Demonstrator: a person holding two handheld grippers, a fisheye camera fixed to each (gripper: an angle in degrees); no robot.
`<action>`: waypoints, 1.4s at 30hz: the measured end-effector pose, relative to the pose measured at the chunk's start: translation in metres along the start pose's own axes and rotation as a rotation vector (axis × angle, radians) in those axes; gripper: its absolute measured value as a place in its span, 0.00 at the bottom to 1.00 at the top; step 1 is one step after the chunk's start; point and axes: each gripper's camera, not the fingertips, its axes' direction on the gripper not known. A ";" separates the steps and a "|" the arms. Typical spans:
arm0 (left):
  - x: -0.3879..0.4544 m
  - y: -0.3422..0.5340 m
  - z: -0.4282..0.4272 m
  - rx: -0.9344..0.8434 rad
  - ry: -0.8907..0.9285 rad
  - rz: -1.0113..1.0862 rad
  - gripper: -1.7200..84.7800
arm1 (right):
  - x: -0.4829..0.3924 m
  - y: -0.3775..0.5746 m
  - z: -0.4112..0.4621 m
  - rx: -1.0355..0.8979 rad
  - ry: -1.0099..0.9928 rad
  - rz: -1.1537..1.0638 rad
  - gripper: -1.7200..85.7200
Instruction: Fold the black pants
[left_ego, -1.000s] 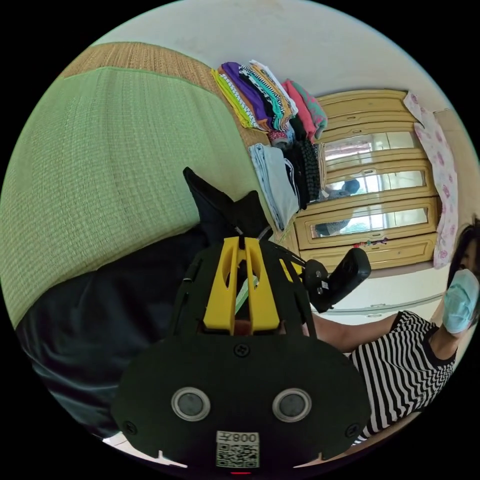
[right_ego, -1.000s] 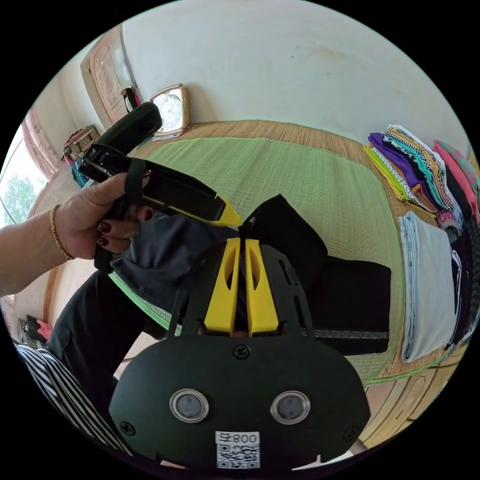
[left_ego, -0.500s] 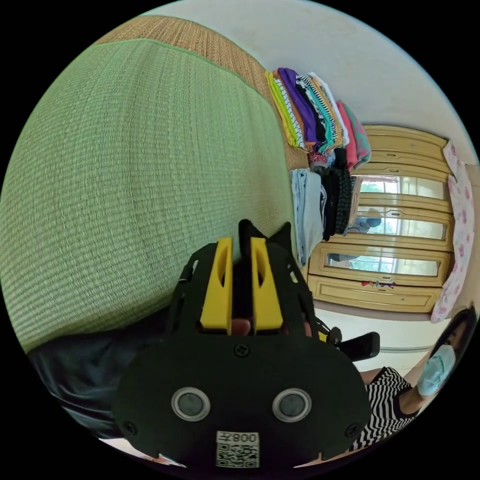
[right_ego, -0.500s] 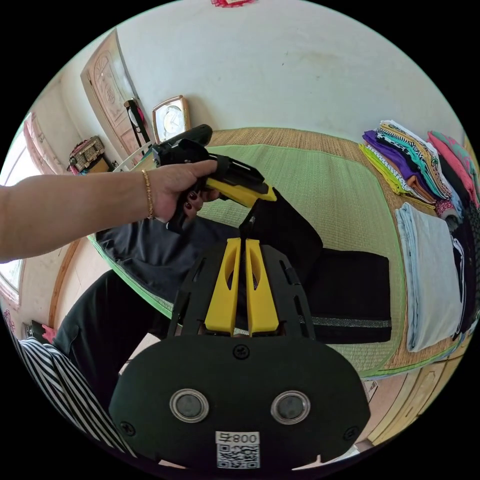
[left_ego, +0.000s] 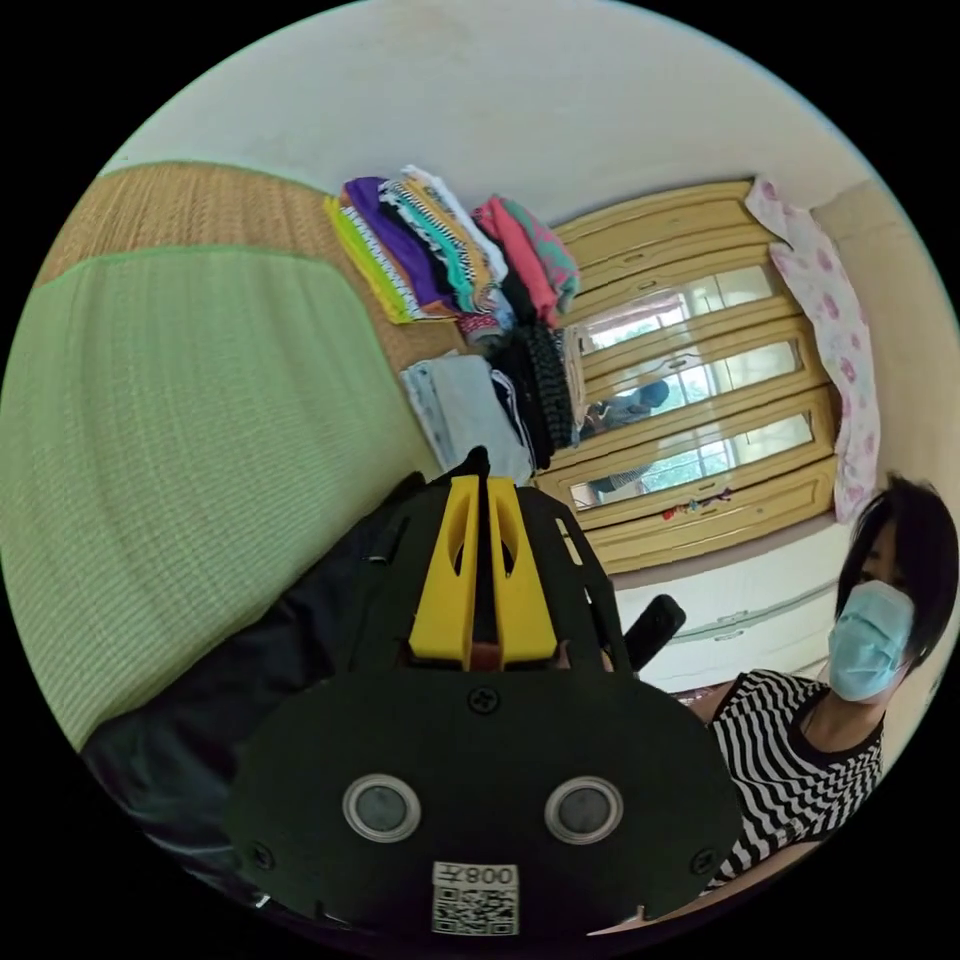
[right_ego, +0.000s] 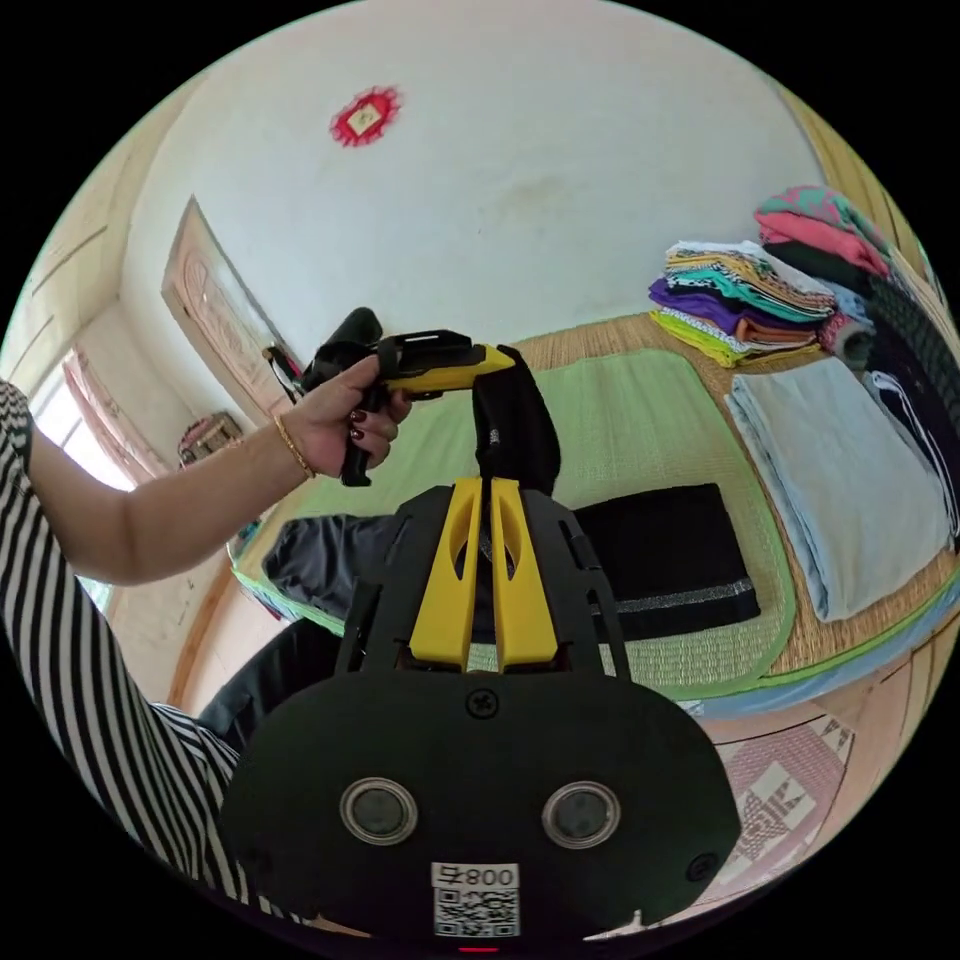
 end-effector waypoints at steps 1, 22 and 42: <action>0.006 -0.004 0.012 -0.009 -0.021 0.035 0.03 | 0.011 0.000 -0.013 0.023 -0.007 0.031 0.03; -0.070 -0.053 0.265 -0.308 -0.316 0.054 0.03 | 0.209 0.003 -0.085 0.028 -0.011 0.494 0.03; -0.157 -0.089 0.380 -0.468 -0.382 0.045 0.06 | 0.305 -0.013 -0.112 0.005 -0.103 0.690 0.03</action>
